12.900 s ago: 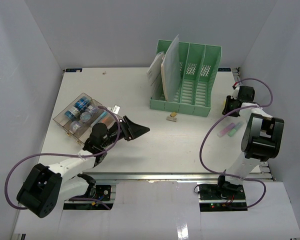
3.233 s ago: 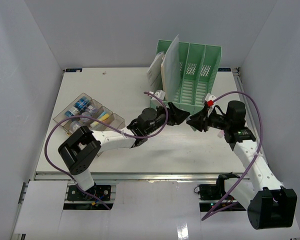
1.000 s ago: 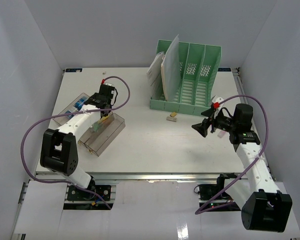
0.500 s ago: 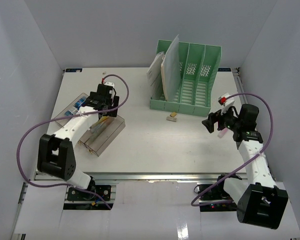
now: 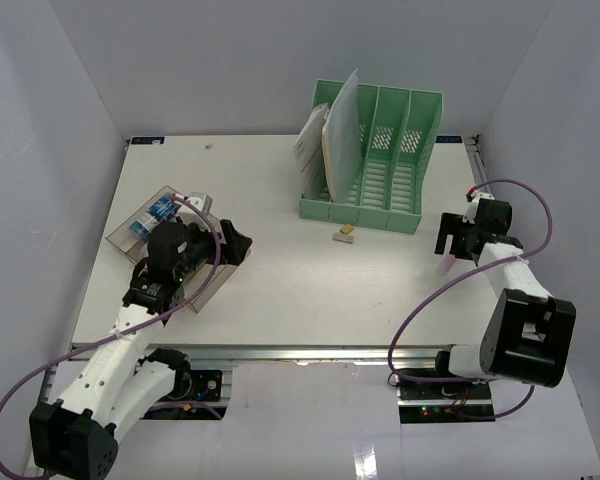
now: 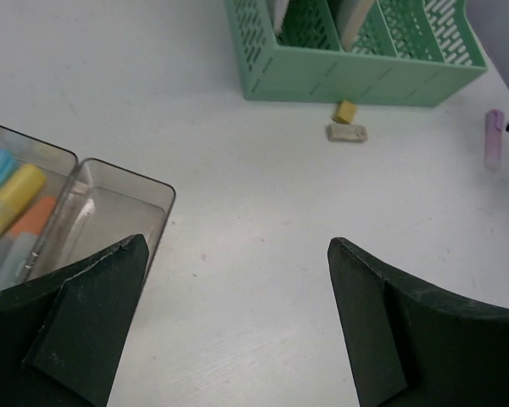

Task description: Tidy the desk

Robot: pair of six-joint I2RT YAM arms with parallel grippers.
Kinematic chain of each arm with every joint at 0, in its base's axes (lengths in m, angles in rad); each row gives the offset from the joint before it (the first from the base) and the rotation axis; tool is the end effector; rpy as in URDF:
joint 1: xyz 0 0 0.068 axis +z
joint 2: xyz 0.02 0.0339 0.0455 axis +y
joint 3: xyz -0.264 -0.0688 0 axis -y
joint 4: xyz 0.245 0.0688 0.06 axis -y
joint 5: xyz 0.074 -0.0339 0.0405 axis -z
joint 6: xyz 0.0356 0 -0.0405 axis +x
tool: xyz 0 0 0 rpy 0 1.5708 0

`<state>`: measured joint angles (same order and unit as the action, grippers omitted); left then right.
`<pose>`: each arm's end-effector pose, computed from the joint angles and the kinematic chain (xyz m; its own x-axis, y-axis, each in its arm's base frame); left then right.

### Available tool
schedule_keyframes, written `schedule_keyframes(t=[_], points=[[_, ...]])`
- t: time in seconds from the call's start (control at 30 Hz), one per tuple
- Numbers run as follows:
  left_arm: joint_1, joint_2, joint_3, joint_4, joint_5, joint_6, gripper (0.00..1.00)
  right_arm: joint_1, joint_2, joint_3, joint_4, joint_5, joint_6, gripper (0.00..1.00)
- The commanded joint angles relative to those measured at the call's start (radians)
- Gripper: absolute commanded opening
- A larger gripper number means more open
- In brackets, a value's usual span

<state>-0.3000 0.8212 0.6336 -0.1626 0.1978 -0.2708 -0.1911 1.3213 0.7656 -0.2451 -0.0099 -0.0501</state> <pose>0.1836 -0.0641 0.2826 -0.4405 -0.1383 -0.8870 0.3614 0.8771 -0.3162 0.2660 -0.0511 0.2124 -0.7131 0.0870 -0.6956 0.1476 0.9887 -0.0278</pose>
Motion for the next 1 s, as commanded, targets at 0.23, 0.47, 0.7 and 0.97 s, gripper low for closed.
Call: schedule_keyframes(t=[0.23,0.47,0.7,0.97], points=[[0.006,-0.093,-0.045,0.092,0.178,-0.052,0.98,-0.009,0.263,0.163,-0.017,0.084,0.133,0.82],[0.006,-0.08,-0.071,0.176,0.329,-0.095,0.98,-0.013,0.327,0.168,0.014,0.085,0.145,0.69],[0.006,-0.013,-0.149,0.44,0.583,-0.27,0.98,-0.037,0.369,0.151,0.042,0.032,0.157,0.41],[-0.109,0.157,-0.285,0.824,0.605,-0.582,0.98,-0.081,0.363,0.116,0.068,-0.079,0.158,0.25]])
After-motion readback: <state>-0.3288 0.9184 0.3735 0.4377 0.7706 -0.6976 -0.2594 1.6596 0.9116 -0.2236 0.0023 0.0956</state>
